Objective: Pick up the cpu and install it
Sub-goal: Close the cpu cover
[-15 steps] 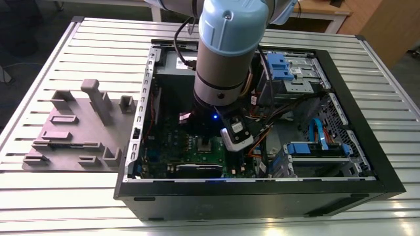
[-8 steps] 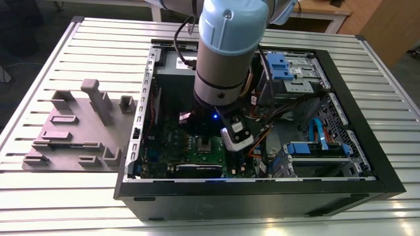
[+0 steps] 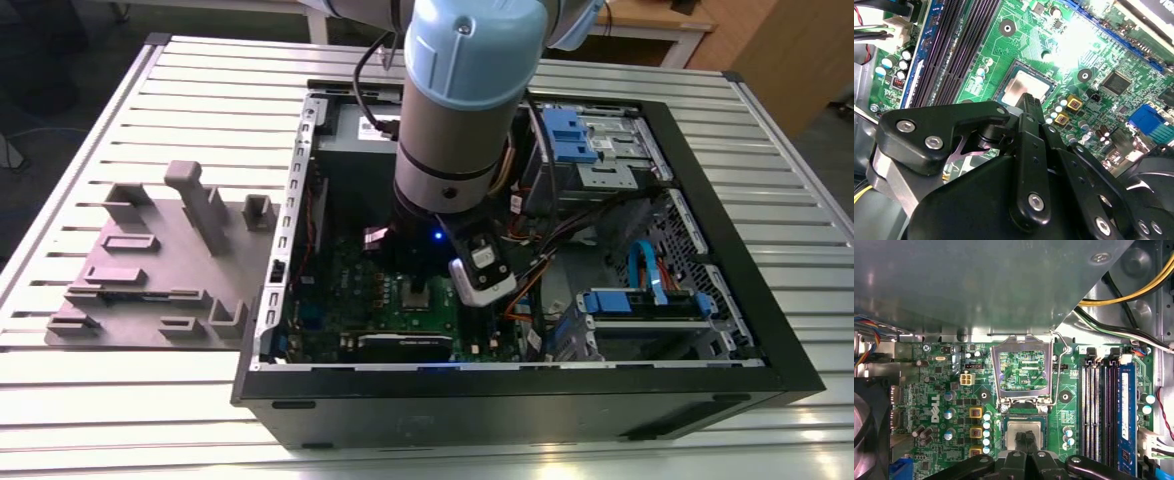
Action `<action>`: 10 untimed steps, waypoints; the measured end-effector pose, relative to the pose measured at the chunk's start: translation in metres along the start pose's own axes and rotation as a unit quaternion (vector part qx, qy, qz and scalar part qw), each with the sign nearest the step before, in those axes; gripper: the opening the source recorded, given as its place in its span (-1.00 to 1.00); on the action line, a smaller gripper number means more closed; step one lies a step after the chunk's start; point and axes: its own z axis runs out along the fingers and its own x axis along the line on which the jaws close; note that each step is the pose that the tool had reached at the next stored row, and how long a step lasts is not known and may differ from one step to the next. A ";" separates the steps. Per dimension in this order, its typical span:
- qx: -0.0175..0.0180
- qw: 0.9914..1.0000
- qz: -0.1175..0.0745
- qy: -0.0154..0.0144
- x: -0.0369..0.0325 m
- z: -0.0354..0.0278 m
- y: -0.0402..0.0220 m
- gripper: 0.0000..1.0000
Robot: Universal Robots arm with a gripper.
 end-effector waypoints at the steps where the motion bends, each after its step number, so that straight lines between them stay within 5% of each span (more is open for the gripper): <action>1: 0.000 1.000 0.000 0.000 0.0000 0.0000 0.0000 -0.79; 10: 0.000 1.000 0.000 0.000 0.0002 -0.0043 0.0001 -0.79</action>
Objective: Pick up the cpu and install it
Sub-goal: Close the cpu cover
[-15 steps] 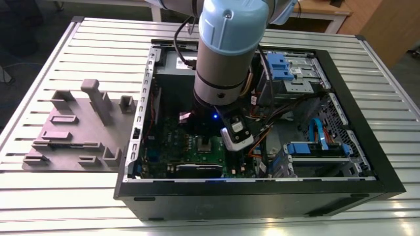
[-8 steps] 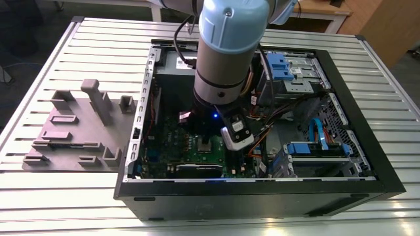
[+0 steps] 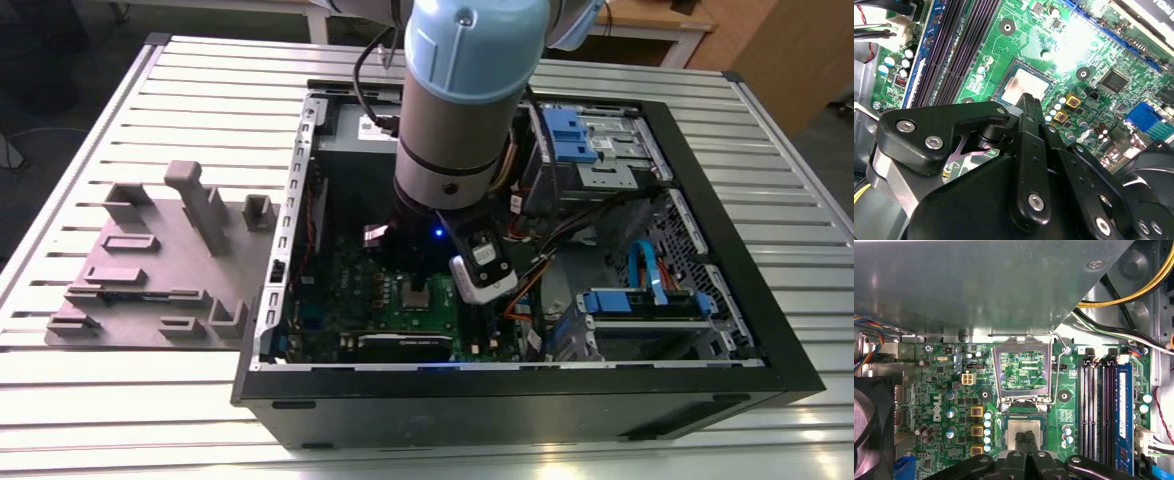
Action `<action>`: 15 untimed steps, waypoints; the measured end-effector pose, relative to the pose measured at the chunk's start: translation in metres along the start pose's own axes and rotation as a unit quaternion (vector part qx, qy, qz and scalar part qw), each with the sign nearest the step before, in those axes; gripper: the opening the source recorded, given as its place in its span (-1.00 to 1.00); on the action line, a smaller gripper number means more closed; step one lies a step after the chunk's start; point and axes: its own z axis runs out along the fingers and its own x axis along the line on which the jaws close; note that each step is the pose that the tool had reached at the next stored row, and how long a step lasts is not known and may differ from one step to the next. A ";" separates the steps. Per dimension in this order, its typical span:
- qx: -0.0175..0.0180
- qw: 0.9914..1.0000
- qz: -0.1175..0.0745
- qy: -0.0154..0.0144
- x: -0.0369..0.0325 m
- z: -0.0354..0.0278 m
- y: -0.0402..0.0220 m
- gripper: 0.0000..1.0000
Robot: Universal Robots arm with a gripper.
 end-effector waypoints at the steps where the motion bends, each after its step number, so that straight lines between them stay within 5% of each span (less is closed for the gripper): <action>1: 0.000 1.000 0.000 0.000 0.0000 -0.0002 0.0000 -0.79; 15: 0.000 1.000 0.000 0.000 0.0001 -0.0026 0.0001 -0.79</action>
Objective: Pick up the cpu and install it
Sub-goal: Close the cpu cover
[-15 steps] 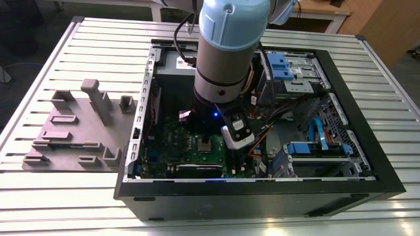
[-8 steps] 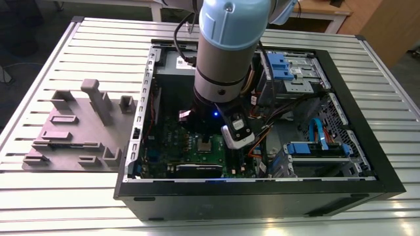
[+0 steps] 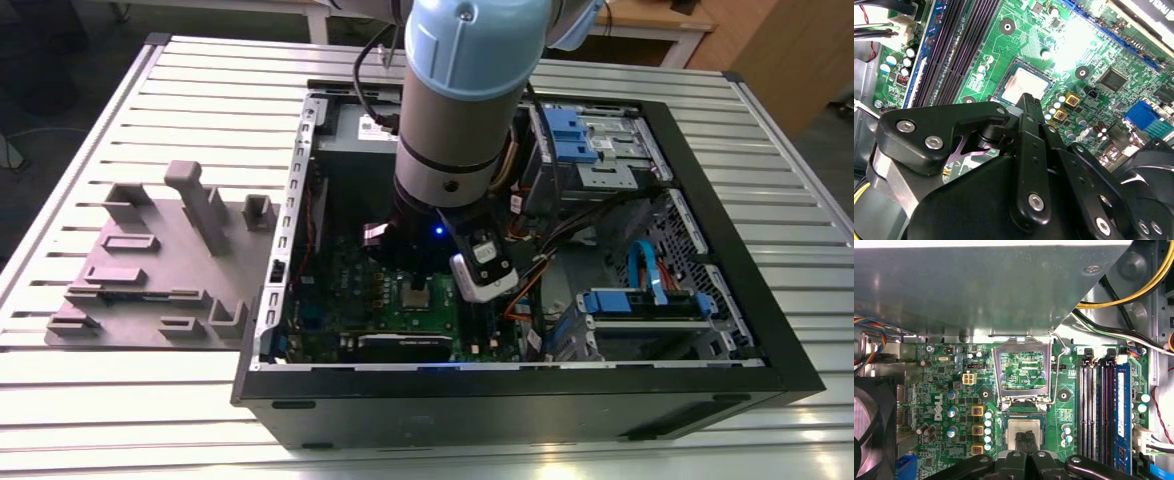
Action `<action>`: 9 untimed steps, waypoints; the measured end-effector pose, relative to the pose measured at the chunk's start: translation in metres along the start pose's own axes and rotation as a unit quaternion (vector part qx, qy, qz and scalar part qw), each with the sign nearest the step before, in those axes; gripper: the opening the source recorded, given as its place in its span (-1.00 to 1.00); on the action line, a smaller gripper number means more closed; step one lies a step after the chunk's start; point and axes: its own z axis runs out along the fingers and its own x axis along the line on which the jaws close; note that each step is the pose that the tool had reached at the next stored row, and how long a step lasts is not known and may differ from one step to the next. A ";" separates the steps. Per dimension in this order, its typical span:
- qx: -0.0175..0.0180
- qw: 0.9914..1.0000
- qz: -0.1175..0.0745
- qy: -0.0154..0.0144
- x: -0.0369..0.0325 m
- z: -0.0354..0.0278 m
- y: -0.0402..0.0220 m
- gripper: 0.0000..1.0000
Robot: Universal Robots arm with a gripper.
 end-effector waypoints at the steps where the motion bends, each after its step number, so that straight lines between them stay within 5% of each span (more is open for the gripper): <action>1: 0.000 1.000 0.000 0.000 0.0000 0.0000 0.0000 -0.79; 6: 0.000 1.000 -0.002 0.000 0.0000 -0.0001 0.0000 -0.79; 9: 0.001 1.000 -0.026 0.001 0.0000 -0.0001 -0.0001 -0.79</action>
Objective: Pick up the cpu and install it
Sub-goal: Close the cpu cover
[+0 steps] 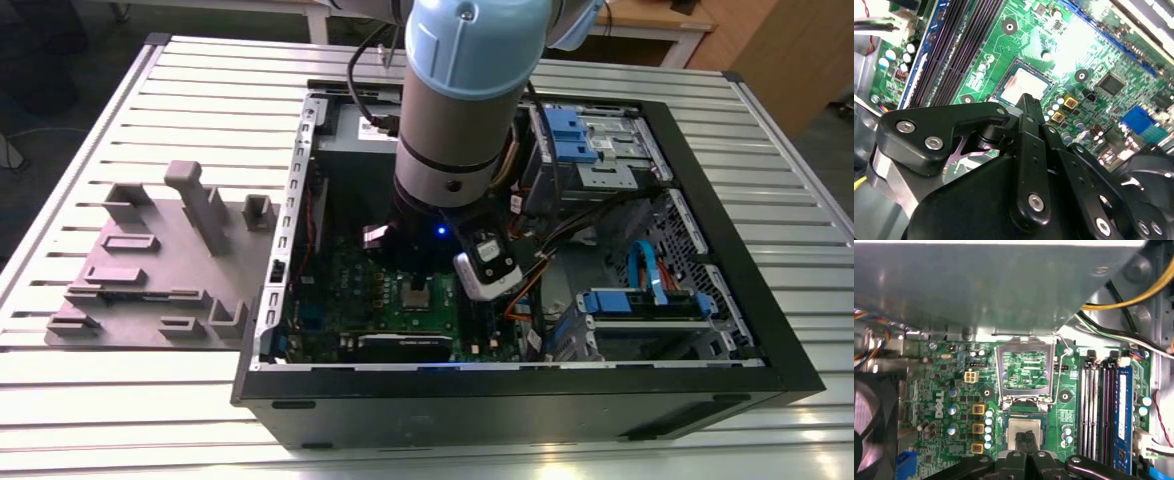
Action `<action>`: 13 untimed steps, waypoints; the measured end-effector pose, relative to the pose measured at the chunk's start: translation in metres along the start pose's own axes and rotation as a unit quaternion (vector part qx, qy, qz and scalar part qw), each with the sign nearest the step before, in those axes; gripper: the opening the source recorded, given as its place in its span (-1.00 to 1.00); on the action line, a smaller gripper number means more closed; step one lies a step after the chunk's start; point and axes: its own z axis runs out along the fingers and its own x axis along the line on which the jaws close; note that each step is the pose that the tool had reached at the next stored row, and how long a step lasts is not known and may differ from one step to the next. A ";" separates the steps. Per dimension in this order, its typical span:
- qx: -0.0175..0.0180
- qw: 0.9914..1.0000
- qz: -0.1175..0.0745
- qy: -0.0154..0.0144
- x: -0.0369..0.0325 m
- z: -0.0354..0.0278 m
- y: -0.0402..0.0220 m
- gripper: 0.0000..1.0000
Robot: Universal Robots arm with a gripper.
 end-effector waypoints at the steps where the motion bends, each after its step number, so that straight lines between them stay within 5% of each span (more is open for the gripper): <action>1: 0.000 1.000 -0.007 0.000 0.0000 0.0000 0.0000 -0.79; 5: 0.000 1.000 -0.009 0.000 0.0001 -0.0033 0.0002 -0.79; 13: 0.000 1.000 -0.009 -0.002 0.0009 -0.0229 0.0027 -0.79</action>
